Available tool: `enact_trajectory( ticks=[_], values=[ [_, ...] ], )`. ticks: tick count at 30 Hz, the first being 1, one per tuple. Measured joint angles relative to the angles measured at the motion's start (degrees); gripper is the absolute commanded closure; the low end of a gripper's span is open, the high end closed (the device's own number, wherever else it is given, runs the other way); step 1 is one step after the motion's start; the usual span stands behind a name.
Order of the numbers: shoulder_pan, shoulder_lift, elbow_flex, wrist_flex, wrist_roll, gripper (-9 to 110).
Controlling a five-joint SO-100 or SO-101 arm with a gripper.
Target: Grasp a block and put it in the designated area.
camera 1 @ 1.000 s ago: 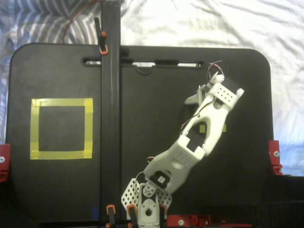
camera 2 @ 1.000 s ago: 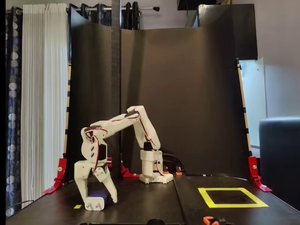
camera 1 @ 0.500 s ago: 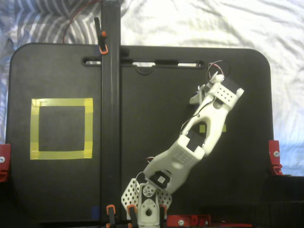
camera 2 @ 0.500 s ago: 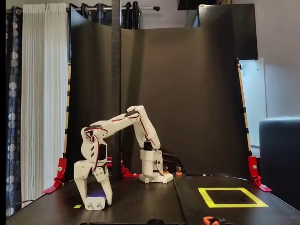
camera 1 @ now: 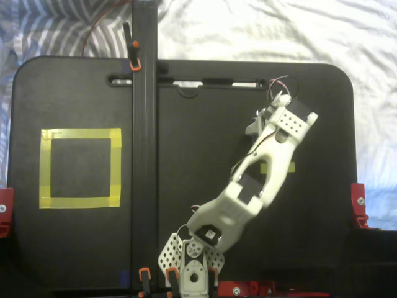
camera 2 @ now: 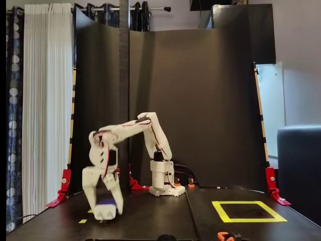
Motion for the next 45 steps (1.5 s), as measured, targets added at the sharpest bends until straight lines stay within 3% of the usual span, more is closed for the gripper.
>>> enact_trajectory(
  ticks=[18, 45],
  values=[
    [-8.26, 7.12, 0.00, 5.71, 10.28, 77],
    [-45.88, 10.46, 1.67, 6.86, 47.72, 77]
  ],
)
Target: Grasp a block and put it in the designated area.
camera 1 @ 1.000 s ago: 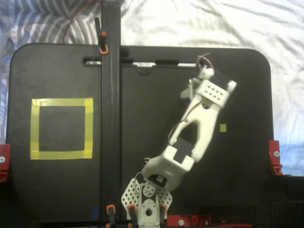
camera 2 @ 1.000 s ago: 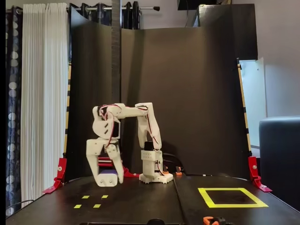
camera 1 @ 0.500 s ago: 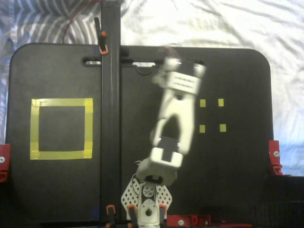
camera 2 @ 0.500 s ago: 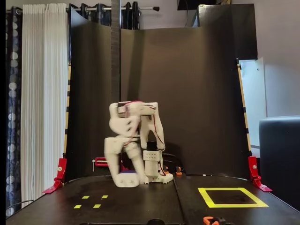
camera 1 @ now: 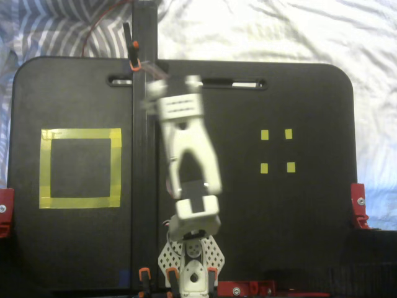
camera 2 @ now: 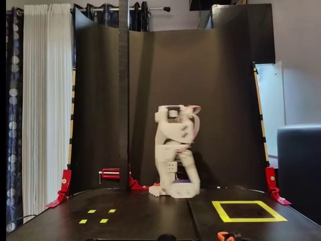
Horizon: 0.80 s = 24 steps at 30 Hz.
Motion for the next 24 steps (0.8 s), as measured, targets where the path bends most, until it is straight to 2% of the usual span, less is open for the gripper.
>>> enact_trajectory(
  ticks=[24],
  values=[
    [-28.65, 0.00, 3.96, -0.53, 21.97, 77]
  ],
)
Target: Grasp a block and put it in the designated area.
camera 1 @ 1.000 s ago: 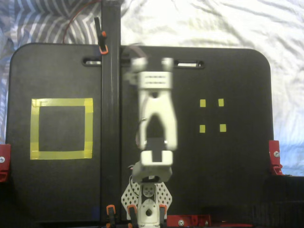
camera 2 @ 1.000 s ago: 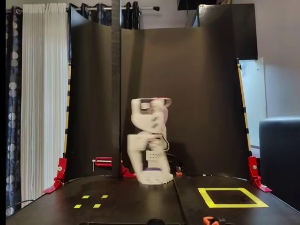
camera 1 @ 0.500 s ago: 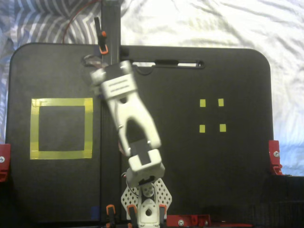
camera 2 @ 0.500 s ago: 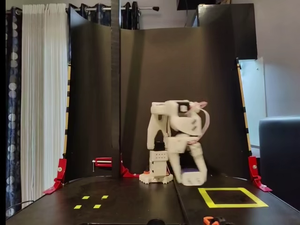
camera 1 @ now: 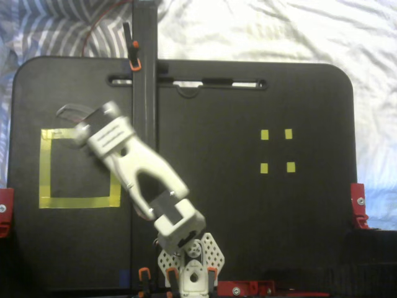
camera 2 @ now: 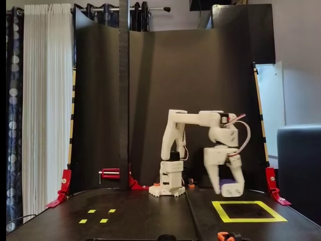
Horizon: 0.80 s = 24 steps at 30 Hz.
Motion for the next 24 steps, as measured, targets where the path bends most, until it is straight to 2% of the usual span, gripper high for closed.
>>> enact_trajectory(
  ticks=[12, 24],
  values=[
    [-8.70, 0.00, 0.53, -0.70, 6.59, 77],
    [-9.05, -3.43, 4.75, -4.75, 6.94, 77]
  ],
)
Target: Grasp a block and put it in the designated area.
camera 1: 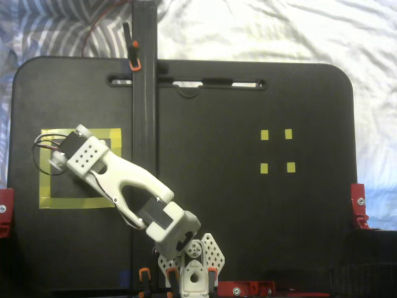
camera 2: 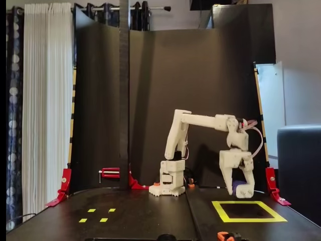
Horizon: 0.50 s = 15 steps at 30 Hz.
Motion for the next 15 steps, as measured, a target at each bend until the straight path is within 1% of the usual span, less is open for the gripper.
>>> enact_trajectory(
  ticks=[15],
  values=[
    [0.18, -6.77, 0.53, -3.96, 0.00, 77]
  ],
)
